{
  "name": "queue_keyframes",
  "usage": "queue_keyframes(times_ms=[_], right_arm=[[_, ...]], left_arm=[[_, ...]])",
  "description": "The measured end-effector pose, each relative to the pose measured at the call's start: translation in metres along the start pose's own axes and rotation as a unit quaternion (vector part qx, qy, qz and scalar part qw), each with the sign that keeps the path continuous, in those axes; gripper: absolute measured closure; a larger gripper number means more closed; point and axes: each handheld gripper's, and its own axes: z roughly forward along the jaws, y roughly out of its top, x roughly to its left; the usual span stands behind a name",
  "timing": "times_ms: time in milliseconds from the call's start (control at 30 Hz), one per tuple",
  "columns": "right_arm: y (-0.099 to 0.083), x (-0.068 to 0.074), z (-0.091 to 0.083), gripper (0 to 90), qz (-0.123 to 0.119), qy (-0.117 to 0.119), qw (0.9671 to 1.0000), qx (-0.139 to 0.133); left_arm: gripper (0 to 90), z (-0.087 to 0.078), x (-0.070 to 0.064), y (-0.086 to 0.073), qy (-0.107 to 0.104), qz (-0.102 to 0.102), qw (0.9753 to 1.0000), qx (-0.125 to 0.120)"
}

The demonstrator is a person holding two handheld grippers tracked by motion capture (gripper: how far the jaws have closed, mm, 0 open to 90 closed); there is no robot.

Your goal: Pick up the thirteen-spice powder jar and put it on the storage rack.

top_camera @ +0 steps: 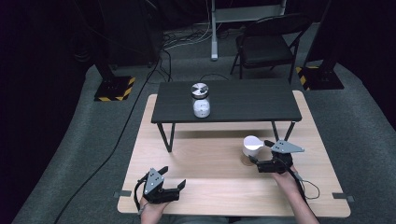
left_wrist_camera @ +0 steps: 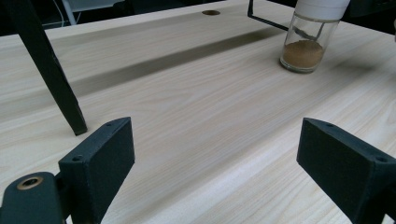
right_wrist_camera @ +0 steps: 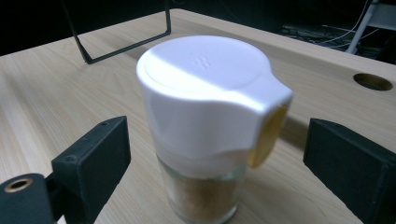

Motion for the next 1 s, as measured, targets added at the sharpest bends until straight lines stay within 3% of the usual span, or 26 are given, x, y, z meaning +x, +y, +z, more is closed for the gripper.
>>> queue_keyframes(times_ms=[267, 400, 467, 533, 567, 733, 1000], right_arm=[[0.007, -0.001, 0.016, 9.8, 0.001, 0.006, 0.9999, 0.008], [0.008, -0.002, 0.023, 13.3, 0.018, 0.001, 0.9996, 0.019], [0.006, -0.005, 0.025, 18.4, 0.022, 0.011, 0.9996, 0.016], [0.006, -0.006, 0.026, 20.1, 0.021, 0.013, 0.9996, 0.016], [0.006, -0.005, 0.026, 28.6, 0.009, 0.019, 0.9997, 0.012], [0.011, 0.001, 0.026, 29.7, -0.008, 0.008, 0.9998, 0.018], [0.017, 0.004, 0.022, 29.8, -0.005, -0.001, 0.9995, 0.03]], left_arm=[[10.6, 0.0, 0.0, 0.0, 0.0, 0.0, 1.0, -0.001], [10.6, 0.0, 0.001, 0.0, -0.001, 0.0, 1.0, 0.0], [10.6, 0.0, 0.001, 0.0, -0.001, 0.0, 1.0, 0.0], [10.6, 0.0, 0.001, -0.001, -0.001, -0.001, 1.0, -0.001], [10.6, 0.0, 0.001, -0.001, -0.001, -0.002, 1.0, -0.001], [10.6, 0.0, 0.001, -0.001, -0.001, -0.001, 1.0, -0.001], [10.6, 0.0, 0.001, -0.001, -0.001, -0.002, 1.0, -0.002]])
